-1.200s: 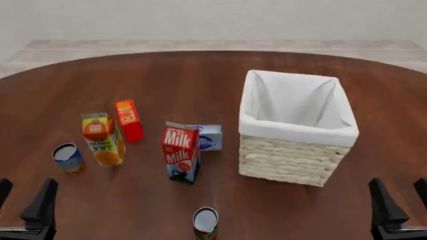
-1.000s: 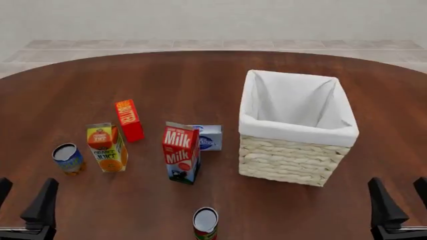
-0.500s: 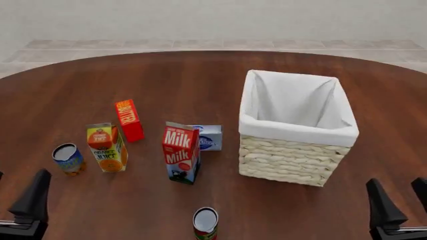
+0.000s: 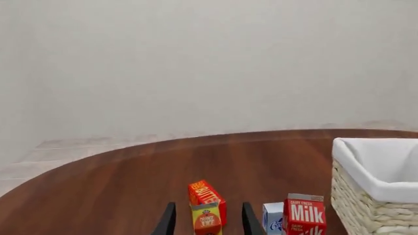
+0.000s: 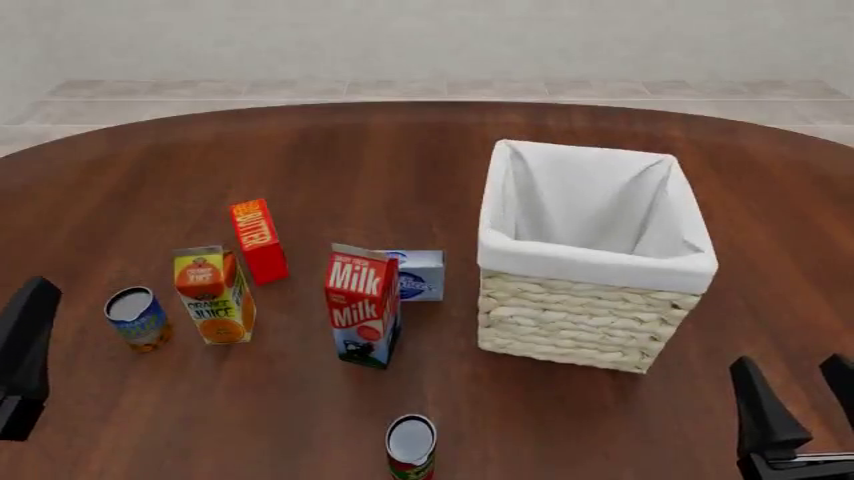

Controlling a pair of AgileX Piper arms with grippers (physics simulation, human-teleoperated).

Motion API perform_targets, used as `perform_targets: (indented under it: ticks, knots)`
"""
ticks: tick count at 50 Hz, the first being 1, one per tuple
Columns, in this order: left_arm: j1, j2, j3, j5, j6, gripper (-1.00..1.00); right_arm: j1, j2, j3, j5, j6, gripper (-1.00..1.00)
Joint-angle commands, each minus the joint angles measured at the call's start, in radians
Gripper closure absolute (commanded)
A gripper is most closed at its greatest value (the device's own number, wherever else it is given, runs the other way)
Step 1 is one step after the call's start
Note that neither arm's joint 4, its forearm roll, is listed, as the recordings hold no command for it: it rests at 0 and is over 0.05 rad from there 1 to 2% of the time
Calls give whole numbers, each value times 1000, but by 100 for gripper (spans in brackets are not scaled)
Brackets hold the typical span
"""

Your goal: Pick up the alphabet soup and the tomato sauce, and put them in the basket.

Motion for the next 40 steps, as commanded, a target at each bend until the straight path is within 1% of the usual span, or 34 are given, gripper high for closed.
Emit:
perform_targets:
  ticks: [1, 4, 7, 9, 12, 15, 18, 20, 22, 23, 24, 26, 27, 28, 29, 30, 31, 32, 33, 34, 36, 38, 40]
  knots:
    - [-4, 91, -97, 25, -33, -100, 0, 2, 0, -3, -7, -100]
    - [8, 109, -115, 46, -39, -100, -1, 0, 0, -1, -8, -100]
    - [31, 130, -160, 89, -60, -100, -5, 3, 0, -4, -10, -100]
    - [40, 143, -188, 109, -43, -100, -5, 3, 0, -4, -10, -100]
    - [63, 169, -242, 143, -71, -100, 3, 6, 1, -6, -13, -100]
    - [71, 209, -303, 182, -54, -100, 12, 6, 2, -5, -16, -100]
    - [77, 242, -346, 216, 1, -100, 17, 3, 2, -2, -15, -100]
    - [81, 253, -382, 238, -78, -100, 23, -3, 1, 3, -15, -100]
    - [82, 277, -405, 254, -59, -100, 22, -3, 1, 5, -15, -100]
    - [72, 285, -419, 264, -67, -100, 23, -4, 1, 5, -17, -100]
    - [73, 306, -428, 275, -53, -100, 25, -5, 1, 6, -16, -100]
    - [78, 320, -447, 289, -69, -100, 28, -8, 1, 9, -16, -100]
    - [86, 346, -459, 306, -53, -100, 30, -9, 1, 10, -16, -100]
    - [93, 352, -462, 310, -16, -100, 30, -10, 1, 11, -16, -100]
    - [136, 389, -458, 322, 33, -100, 30, -12, 1, 13, -15, -100]
    - [153, 400, -463, 332, -3, -100, 29, -13, 1, 13, -15, -100]
    - [142, 409, -470, 345, -21, -100, 28, -14, 1, 14, -15, -100]
    - [157, 429, -471, 359, 8, -100, 28, -14, 1, 14, -16, -100]
    - [146, 426, -481, 369, 8, -100, 27, -13, 1, 14, -17, -100]
    - [153, 444, -495, 389, -8, -100, 27, -12, 1, 13, -17, -100]
    - [162, 451, -507, 400, -6, -100, 26, -12, 1, 13, -18, -100]
    - [165, 481, -531, 432, -27, -100, 28, -11, 1, 11, -16, -100]
    - [172, 509, -542, 447, -104, -100, 30, -11, 1, 11, -15, -100]
